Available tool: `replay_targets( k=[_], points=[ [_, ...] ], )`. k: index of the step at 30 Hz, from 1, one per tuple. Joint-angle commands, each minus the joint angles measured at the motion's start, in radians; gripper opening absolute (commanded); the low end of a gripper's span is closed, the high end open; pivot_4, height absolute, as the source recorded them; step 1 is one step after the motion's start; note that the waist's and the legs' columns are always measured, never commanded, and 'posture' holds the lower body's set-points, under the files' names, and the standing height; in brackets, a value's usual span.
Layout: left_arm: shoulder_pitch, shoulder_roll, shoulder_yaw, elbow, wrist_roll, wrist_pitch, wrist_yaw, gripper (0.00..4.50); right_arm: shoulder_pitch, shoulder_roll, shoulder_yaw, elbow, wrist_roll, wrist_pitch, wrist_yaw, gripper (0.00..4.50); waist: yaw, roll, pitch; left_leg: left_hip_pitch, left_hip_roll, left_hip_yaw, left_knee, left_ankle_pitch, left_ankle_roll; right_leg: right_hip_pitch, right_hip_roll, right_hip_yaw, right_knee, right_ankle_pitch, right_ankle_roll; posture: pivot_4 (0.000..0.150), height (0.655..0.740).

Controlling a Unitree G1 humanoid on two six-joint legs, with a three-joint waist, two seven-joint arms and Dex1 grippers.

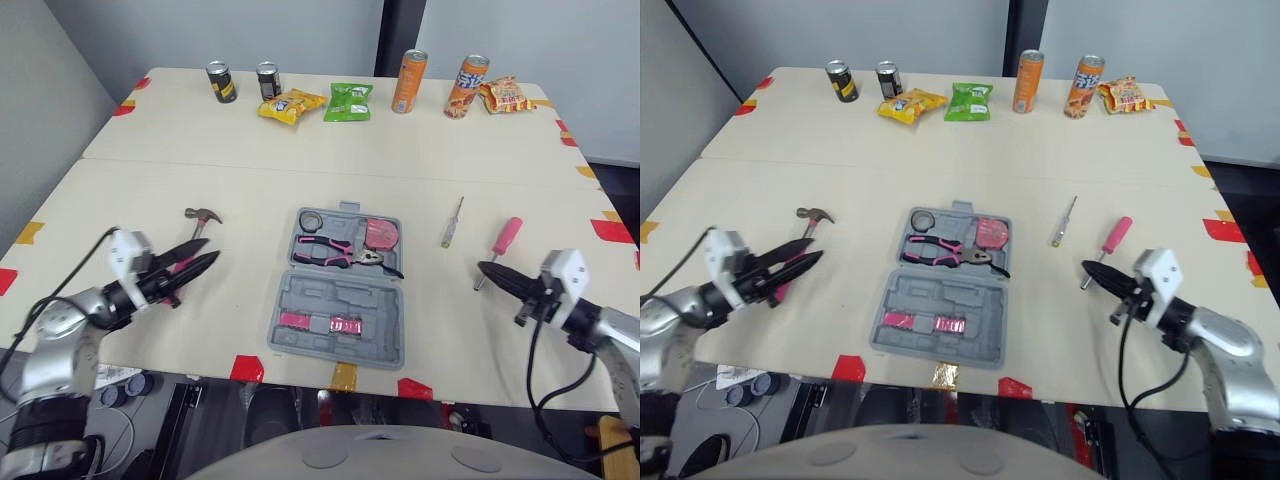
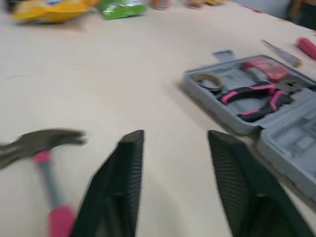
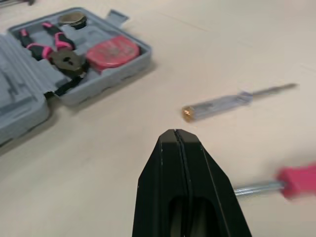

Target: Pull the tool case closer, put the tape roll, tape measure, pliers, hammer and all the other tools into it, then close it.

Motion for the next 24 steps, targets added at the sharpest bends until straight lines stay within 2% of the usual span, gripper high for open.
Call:
replay_targets(
  k=[1,3,4,11,24],
  points=[
    [0.086,0.034,0.147,0.033,-0.036,-0.002,0.020,3.67,0.054,-0.021,-0.150,0.071,0.057,-0.019,0.012,1.11,-0.001,0.000,0.000,0.000,0.000,0.000,0.000,0.000,0.000,0.000,0.000,0.000,0.000,0.000,0.000,0.150,0.7400],
    [0.138,0.032,0.197,0.058,-0.038,-0.008,0.029,4.40,0.081,-0.024,-0.204,0.113,0.068,-0.028,0.016,1.82,-0.002,0.000,0.000,0.000,0.000,0.000,-0.001,0.000,0.000,0.000,0.000,0.000,-0.001,0.000,0.000,0.150,0.7400],
    [0.154,0.029,0.214,0.068,-0.039,-0.012,0.030,4.50,0.089,-0.025,-0.221,0.128,0.070,-0.031,0.018,2.13,-0.003,0.000,0.000,0.000,0.000,0.000,-0.001,0.000,0.000,0.000,0.000,0.000,-0.002,0.000,0.000,0.150,0.7400],
    [0.253,-0.002,0.318,0.118,-0.055,-0.020,0.055,4.50,0.137,-0.041,-0.338,0.305,0.073,-0.075,0.047,4.48,-0.002,0.000,0.003,0.002,0.003,0.000,-0.001,-0.004,0.012,0.003,-0.002,-0.001,-0.004,0.000,0.000,0.150,0.7400],
    [0.252,-0.005,0.306,0.150,-0.039,-0.035,0.044,4.50,0.160,-0.036,-0.346,0.360,0.070,-0.115,0.073,4.48,-0.004,0.001,0.004,0.002,0.003,-0.001,0.000,-0.003,0.016,0.003,-0.002,-0.002,-0.001,0.000,-0.001,0.150,0.7400]
  ],
)
